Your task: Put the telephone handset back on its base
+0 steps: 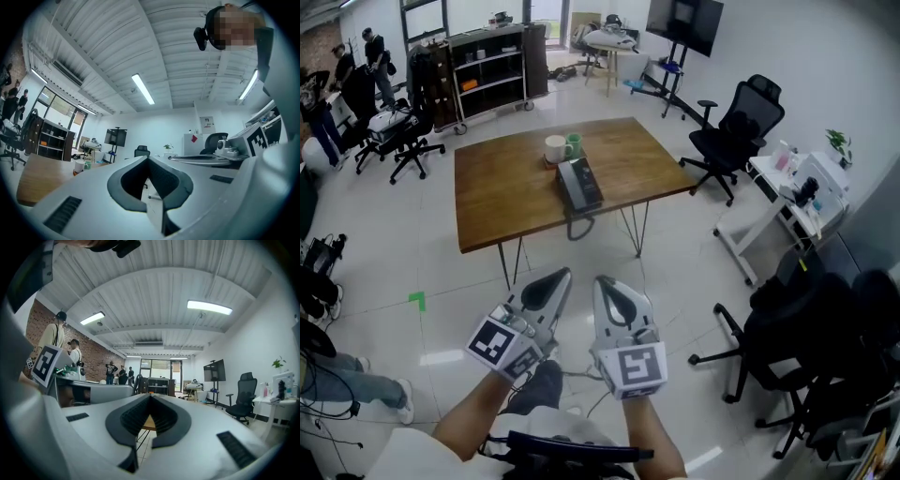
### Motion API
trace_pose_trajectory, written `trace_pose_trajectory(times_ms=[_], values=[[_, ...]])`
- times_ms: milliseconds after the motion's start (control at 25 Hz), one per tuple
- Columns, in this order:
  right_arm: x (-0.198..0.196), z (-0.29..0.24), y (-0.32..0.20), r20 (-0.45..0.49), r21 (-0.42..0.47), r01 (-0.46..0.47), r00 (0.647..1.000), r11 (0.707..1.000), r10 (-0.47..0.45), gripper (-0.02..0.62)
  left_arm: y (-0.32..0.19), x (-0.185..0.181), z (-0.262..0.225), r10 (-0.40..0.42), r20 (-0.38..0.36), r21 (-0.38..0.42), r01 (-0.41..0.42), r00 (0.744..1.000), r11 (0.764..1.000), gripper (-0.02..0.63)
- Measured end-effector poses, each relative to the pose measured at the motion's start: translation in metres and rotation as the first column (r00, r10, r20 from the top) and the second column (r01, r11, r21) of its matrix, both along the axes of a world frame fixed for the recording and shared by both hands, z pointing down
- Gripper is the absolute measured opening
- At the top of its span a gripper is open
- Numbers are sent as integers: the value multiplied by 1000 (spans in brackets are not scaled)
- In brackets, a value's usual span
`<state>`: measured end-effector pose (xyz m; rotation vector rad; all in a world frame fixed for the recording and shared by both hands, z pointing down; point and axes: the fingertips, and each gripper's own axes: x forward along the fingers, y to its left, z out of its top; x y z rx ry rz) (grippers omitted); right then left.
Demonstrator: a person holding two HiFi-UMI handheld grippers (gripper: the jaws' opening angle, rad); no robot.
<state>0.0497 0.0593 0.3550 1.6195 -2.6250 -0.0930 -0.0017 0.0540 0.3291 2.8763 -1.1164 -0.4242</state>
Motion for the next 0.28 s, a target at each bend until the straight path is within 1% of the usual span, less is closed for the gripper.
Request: trace_pose_trajectory(times_ms=[160, 280], values=[[3, 0, 10, 3, 5, -1, 1000, 1000, 1, 3, 10, 4, 0, -1, 9, 0, 1, 1000, 1000, 2], [3, -4, 18, 38, 2, -11, 999, 1000, 10, 3, 19, 5, 1, 1, 17, -2, -1, 1000, 1000, 2]])
